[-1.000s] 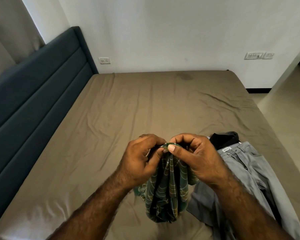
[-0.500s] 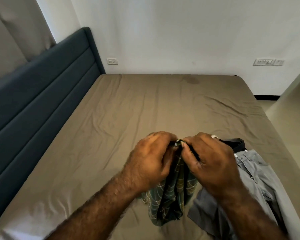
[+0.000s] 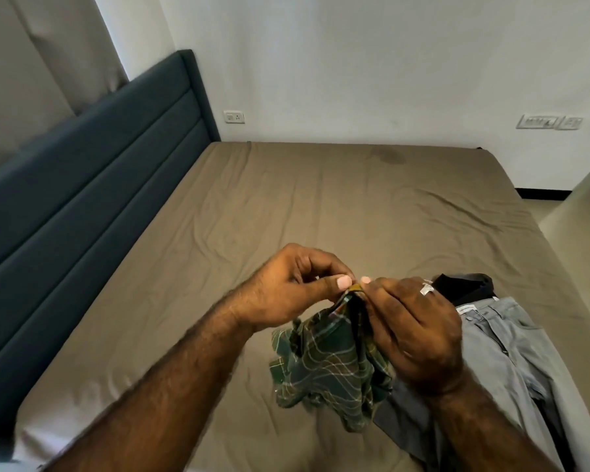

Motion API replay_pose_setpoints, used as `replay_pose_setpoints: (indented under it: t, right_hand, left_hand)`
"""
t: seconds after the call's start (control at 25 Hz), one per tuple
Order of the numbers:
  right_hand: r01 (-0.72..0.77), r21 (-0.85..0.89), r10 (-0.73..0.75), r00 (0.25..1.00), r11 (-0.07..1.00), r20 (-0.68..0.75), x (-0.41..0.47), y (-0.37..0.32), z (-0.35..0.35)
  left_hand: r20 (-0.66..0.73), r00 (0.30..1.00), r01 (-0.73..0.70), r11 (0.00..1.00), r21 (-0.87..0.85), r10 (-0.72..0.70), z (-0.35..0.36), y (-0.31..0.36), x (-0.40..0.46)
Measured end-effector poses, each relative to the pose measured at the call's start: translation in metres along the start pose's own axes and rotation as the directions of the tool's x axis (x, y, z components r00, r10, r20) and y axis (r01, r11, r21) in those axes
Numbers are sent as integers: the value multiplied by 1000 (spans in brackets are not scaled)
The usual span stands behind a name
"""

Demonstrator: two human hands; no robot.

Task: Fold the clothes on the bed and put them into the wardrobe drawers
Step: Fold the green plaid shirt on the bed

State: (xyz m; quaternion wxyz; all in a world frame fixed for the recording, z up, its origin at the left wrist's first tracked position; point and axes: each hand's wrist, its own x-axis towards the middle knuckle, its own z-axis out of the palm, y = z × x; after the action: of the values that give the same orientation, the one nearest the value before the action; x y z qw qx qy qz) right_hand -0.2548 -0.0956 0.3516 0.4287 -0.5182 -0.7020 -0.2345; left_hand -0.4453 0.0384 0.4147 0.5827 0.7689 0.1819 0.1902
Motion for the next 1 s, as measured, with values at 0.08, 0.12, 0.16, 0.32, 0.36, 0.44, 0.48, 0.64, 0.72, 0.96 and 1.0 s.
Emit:
replay_pose_setpoints:
  t: [0.08, 0.12, 0.16, 0.32, 0.36, 0.44, 0.48, 0.64, 0.72, 0.96, 1.0]
  right_hand:
    - [-96, 97, 89, 994, 991, 68, 9, 1, 1]
    - [-188, 165, 172, 979, 968, 111, 15, 2, 3]
    - [-300, 232, 270, 950, 925, 155, 18, 2, 4]
    - [-619, 326, 553, 785, 715, 277, 18, -6, 11]
    - [-606, 272, 544, 794, 748, 272, 15, -8, 12]
    - [-455, 107, 423, 876, 884, 233, 9, -11, 15]
    - [-365, 52, 348, 916, 930, 200, 7, -10, 16]
    - [-93, 30, 88, 987, 995, 134, 2, -3, 13]
    - [-73, 55, 66, 990, 996, 121, 6, 0, 9]
    - [-281, 288, 254, 959, 915, 128, 28, -3, 9]
    - [-288, 306, 256, 956, 907, 140, 29, -3, 9]
  left_hand:
    - [-10, 1000, 7, 991, 135, -6, -4, -3, 2]
    - [-17, 999, -23, 955, 295, 30, -4, -4, 3]
    - [-14, 995, -84, 886, 455, 102, -3, -5, 3]
    - [6, 952, -240, 736, 633, 305, 3, -18, 5]
    - [-45, 962, -191, 780, 595, 270, 9, -23, 4]
    - [-188, 969, -67, 905, 420, 159, 21, -32, 1]
    - [-222, 972, -25, 968, 248, 81, 25, -36, 1]
    - [-97, 990, 78, 975, -208, -100, 17, -36, 1]
    - [-70, 998, -18, 984, -177, 6, 17, -31, 1]
    - [-308, 839, -318, 864, 391, 448, 30, -27, -2]
    - [-279, 827, -344, 832, 436, 488, 28, -24, -1]
